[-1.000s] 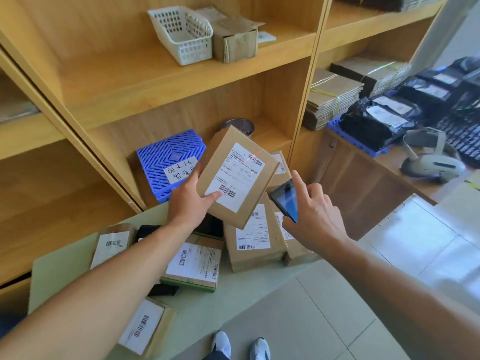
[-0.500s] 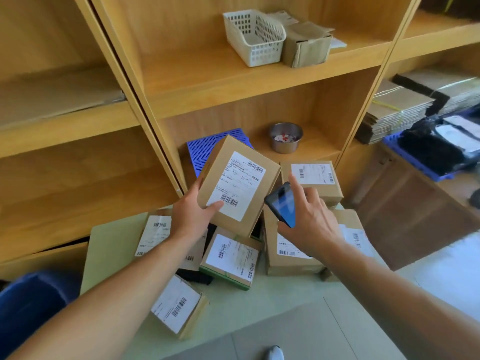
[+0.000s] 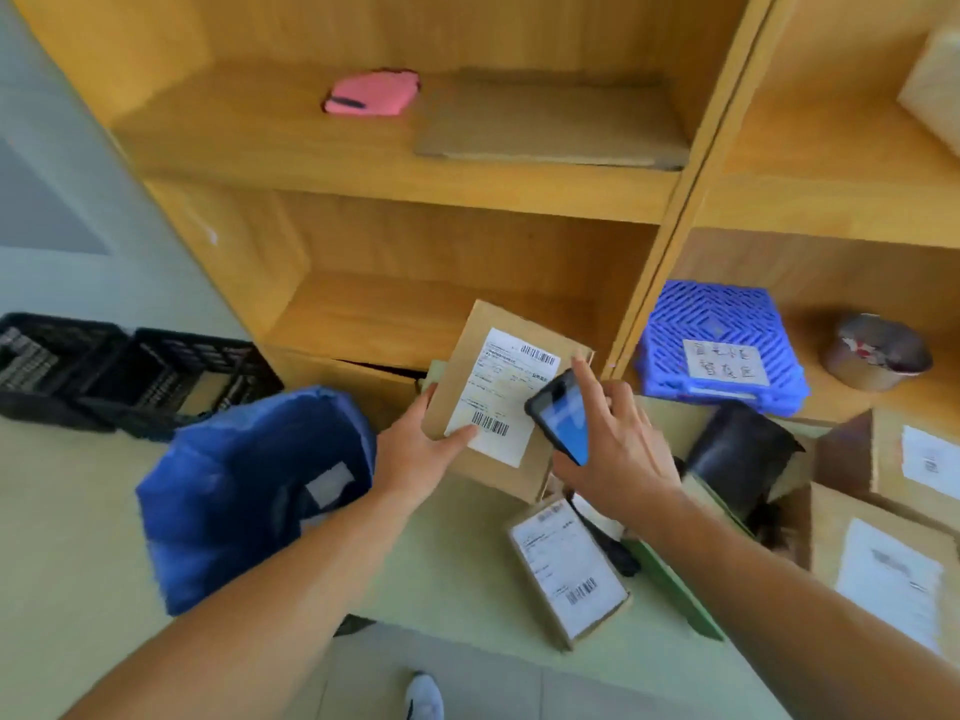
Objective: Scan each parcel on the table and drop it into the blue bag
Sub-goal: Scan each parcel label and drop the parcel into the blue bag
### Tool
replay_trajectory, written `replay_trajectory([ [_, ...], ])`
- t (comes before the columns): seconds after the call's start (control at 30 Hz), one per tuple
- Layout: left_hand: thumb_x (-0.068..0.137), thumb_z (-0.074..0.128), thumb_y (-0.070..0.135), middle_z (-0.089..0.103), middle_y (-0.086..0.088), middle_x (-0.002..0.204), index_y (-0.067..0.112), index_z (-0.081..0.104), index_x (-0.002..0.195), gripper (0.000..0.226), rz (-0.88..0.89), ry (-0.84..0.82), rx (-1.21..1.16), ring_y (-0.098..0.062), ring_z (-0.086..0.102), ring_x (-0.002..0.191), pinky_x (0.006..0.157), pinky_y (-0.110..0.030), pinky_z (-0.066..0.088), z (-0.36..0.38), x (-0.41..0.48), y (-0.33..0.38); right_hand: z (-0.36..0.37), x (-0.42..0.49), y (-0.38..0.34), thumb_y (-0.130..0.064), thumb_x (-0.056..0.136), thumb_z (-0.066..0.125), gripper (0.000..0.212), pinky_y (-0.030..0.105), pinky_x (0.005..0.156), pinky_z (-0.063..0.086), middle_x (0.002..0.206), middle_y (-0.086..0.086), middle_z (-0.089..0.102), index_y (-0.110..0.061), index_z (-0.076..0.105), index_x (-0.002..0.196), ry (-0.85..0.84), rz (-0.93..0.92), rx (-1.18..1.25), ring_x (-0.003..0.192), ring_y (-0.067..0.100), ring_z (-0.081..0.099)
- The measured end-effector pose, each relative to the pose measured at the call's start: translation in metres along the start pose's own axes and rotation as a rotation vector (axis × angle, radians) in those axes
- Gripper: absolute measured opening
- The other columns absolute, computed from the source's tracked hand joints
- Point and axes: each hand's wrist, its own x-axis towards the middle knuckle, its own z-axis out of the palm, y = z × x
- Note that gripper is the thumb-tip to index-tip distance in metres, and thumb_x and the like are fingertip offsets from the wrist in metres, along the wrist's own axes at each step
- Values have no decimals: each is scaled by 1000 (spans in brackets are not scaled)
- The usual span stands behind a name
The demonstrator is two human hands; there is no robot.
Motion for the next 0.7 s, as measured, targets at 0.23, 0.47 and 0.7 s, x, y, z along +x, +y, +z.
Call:
replay_trajectory([
  [0.23,70,80,58,61,28,99,57,53,123,59,-250,227,-23,-16,66,99,78,-47,64,-160,10,-78,68,59,-151,-53,80,67,112,46,84,54,129,5,40,-40,-15,155,-50,-222,39,108,30,54],
  [0.47,79,83,41,63,8,120,29,54,136,65,-501,440,-185,-23,63,111,68,-45,66,-257,0,-144,124,85,-250,-56,83,66,114,43,97,48,139,7,36,-40,-21,154,-192,-416,-30,118,30,49],
  [0.7,82,83,36,54,11,118,35,48,121,52,-650,482,-344,-22,57,113,63,-38,64,-289,6,-186,143,107,-278,-57,83,68,116,46,100,49,138,7,37,-39,-21,154,-251,-482,-67,120,31,49],
])
